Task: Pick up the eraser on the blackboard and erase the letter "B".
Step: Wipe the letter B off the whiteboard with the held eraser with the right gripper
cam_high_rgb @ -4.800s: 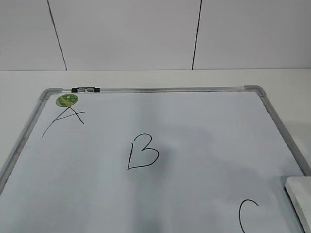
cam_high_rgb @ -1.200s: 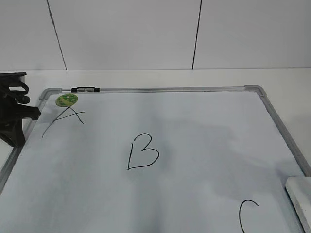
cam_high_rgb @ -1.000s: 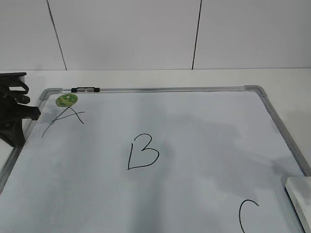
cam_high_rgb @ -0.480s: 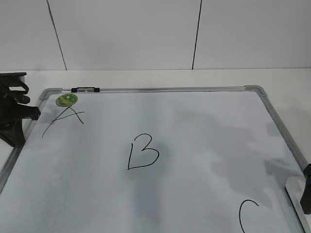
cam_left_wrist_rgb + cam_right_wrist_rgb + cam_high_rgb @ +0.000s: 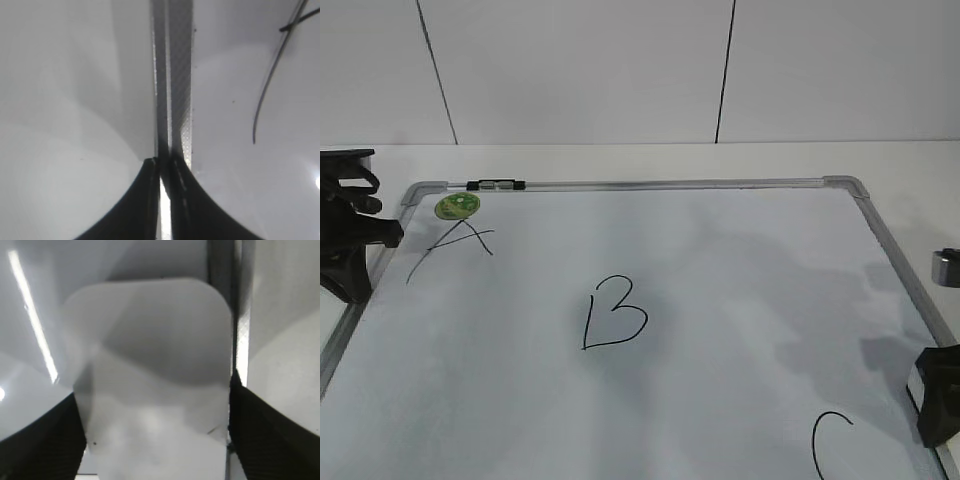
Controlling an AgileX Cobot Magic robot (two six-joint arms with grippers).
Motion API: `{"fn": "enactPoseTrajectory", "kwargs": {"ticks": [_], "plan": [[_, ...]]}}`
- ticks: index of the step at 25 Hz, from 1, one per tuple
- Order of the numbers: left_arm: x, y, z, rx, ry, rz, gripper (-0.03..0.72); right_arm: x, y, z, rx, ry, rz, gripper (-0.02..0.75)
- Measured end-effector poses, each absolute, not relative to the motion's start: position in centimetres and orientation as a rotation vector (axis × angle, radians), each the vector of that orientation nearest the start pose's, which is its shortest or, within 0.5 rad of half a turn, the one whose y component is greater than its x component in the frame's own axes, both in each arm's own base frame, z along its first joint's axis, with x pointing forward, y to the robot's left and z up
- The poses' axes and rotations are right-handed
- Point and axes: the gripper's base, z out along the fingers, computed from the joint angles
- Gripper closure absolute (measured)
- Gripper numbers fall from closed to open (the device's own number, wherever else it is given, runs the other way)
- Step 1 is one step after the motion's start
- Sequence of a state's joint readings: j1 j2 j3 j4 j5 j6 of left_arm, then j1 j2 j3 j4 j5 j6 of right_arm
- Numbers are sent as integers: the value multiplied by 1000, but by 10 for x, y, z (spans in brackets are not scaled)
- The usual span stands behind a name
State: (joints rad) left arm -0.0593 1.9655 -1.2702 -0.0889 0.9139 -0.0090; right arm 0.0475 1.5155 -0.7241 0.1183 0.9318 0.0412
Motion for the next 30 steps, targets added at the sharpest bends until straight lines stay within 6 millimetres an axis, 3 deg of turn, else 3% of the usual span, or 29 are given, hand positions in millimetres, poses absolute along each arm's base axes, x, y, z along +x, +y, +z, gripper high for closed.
{"fn": "enactPoseTrajectory", "kwargs": {"ticks": [5,10,16,25,30], "plan": [[366,-28,153,-3,3095,-114,669,224,19,168,110,3217,143,93],[366,-28,153,-3,3095,-114,669,225,20,167,116,3220,150,179],[366,-28,153,-3,3095,-114,669,228,20,169,115,3233,158,201],[366,-28,153,-3,3096,-114,668,247,22,198,97,3226,176,202],[366,-28,153,-3,3098,-114,668,262,29,215,147,3144,288,203]]}}
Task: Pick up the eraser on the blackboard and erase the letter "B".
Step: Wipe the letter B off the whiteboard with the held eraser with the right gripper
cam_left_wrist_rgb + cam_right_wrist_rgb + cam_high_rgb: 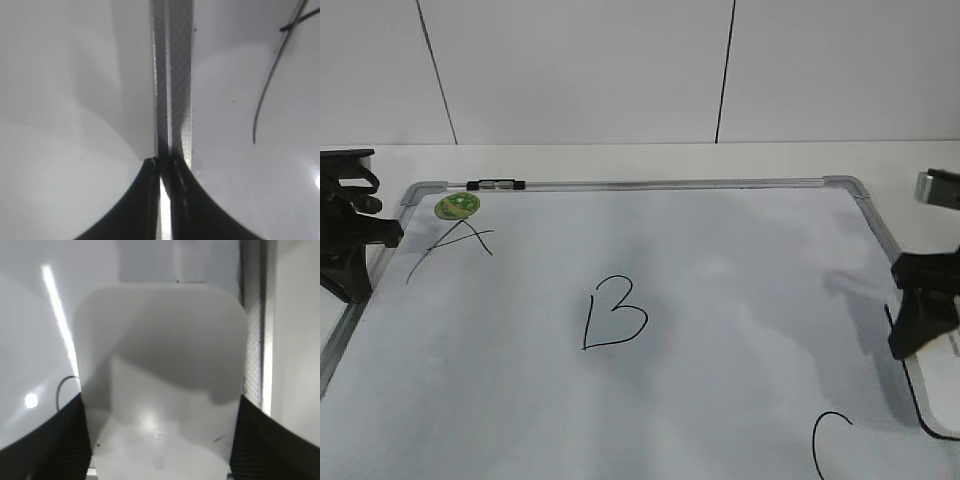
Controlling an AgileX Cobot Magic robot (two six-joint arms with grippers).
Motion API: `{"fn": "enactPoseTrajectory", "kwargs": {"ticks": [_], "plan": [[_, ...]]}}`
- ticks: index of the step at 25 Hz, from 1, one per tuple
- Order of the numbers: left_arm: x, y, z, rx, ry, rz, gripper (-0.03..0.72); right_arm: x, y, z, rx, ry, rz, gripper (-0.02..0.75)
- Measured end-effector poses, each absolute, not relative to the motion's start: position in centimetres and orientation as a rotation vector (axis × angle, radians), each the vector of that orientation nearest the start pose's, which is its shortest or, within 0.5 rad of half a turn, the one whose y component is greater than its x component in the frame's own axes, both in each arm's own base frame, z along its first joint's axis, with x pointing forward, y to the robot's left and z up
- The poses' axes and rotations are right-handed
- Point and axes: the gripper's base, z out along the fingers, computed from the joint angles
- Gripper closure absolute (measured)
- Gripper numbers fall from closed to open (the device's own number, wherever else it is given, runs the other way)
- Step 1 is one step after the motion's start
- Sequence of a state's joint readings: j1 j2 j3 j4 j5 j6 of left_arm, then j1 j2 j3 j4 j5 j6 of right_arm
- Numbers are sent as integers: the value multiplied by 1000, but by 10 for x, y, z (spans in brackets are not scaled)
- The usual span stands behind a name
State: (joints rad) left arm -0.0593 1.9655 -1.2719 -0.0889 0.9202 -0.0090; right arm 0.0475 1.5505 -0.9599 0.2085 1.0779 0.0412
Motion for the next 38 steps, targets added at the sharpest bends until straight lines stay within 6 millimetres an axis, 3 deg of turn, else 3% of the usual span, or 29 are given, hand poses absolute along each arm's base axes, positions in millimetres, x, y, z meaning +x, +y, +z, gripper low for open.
{"fn": "enactPoseTrajectory", "kwargs": {"ticks": [6,11,17,20,25,29,34,38], "plan": [[366,-28,153,-3,3098,-114,668,290,57,228,20,3103,236,203],[366,-28,153,-3,3099,-114,669,320,115,223,-229,3136,90,203],[366,-28,153,-3,3099,-114,668,361,178,213,-393,3089,61,203],[365,-28,153,-6,3102,-118,668,386,198,204,-416,3046,74,203],[365,-29,154,-7,3112,-121,669,422,216,186,-436,2990,62,203],[365,-29,154,-7,3112,-121,669,432,223,173,-473,2998,75,204],[365,-29,154,-7,3112,-121,668,430,228,171,-502,3004,78,204],[365,-29,154,-7,3114,-121,668,418,251,171,-605,2980,71,204]]}}
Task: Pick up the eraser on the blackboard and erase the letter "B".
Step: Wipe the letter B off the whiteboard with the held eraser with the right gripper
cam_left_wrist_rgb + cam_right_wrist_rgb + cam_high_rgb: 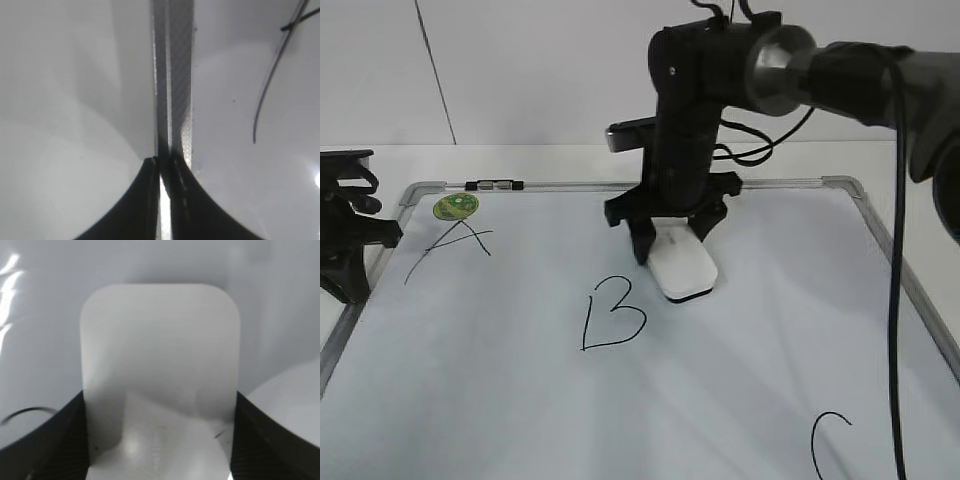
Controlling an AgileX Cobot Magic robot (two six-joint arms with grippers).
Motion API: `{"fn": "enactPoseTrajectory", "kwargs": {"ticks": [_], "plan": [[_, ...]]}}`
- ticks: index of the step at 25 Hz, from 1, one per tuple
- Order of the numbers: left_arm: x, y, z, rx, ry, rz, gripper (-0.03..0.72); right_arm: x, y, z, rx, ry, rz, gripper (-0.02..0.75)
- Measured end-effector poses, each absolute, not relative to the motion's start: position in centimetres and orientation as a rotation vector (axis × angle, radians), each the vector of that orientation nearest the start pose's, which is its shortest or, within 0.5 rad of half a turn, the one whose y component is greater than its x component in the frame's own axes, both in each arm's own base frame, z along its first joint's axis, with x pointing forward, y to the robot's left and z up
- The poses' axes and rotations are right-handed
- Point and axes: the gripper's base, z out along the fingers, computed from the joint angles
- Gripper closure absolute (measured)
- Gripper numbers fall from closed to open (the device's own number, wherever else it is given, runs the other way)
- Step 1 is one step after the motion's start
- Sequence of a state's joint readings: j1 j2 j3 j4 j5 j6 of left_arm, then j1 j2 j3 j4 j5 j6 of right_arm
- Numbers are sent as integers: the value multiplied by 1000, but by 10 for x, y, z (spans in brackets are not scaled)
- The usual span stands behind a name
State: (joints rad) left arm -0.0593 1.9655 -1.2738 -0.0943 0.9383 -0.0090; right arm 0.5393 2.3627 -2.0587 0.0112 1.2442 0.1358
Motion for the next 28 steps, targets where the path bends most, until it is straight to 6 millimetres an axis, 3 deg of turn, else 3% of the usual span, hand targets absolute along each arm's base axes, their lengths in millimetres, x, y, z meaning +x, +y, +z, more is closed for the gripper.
{"fn": "enactPoseTrajectory", "kwargs": {"ticks": [10,15,23,28], "plan": [[364,-29,154,-7,3116,-121,668,351,340,170,-905,2933,194,204],[364,-29,154,-7,3118,-121,669,319,371,169,-1036,2900,211,204],[364,-29,153,-7,3122,-121,668,324,366,169,-1000,2900,175,204],[364,-29,153,-7,3122,-121,669,359,332,169,-845,2937,150,204]]}}
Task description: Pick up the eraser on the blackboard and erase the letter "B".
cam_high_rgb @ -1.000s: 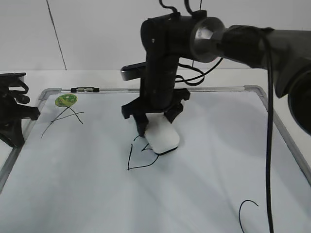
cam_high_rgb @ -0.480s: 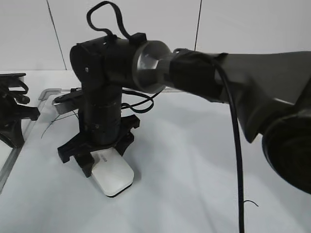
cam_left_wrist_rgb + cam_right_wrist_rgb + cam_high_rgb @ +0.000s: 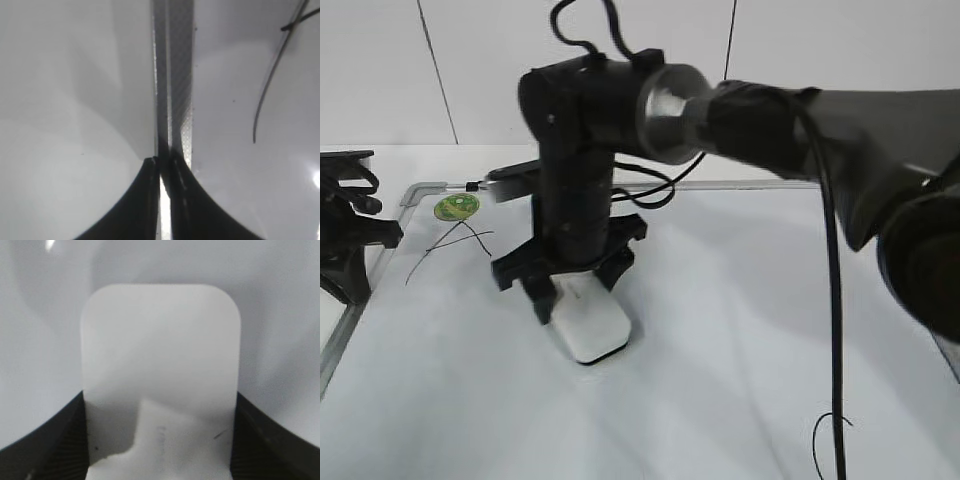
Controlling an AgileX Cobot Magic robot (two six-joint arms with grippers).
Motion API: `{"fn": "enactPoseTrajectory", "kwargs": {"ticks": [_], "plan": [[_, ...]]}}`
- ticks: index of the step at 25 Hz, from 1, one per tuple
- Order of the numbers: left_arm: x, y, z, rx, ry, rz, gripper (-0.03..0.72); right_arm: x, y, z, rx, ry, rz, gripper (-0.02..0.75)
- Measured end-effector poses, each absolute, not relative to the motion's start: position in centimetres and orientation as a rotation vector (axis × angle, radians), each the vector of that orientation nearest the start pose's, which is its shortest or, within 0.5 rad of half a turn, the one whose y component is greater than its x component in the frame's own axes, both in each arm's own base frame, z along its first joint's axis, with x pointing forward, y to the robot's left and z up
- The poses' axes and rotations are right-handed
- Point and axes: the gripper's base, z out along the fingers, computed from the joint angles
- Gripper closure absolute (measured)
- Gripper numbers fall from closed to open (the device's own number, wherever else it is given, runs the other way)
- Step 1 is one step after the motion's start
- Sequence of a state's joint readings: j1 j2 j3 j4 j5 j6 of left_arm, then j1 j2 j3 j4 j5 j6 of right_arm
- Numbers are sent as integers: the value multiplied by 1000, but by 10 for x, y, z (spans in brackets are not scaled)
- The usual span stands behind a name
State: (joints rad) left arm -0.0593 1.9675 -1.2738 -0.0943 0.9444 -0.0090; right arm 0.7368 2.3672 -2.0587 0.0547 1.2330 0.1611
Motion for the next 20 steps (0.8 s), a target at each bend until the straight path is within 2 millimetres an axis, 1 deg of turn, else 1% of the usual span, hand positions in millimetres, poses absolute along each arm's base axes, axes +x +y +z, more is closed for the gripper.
{"fn": "enactPoseTrajectory", "kwargs": {"ticks": [2,3,5,8,11,13,15,17,20], "plan": [[364,-29,153,-7,3122,-121,669,378,310,169,-764,2950,131,204],[364,-29,153,-7,3122,-121,669,390,295,169,-711,2957,114,204],[364,-29,153,-7,3122,-121,668,408,270,169,-624,2972,97,204],[364,-29,153,-7,3122,-121,668,431,231,170,-481,2993,85,204],[364,-29,153,-7,3122,-121,668,448,198,169,-368,3007,76,204],[364,-29,153,-7,3122,-121,669,452,187,169,-336,3009,69,204],[364,-29,153,-7,3122,-121,668,452,187,170,-333,3007,65,204],[364,-29,153,-7,3122,-121,669,451,190,170,-346,3003,52,204],[364,-29,153,-7,3122,-121,668,446,203,170,-396,2994,45,204]]}}
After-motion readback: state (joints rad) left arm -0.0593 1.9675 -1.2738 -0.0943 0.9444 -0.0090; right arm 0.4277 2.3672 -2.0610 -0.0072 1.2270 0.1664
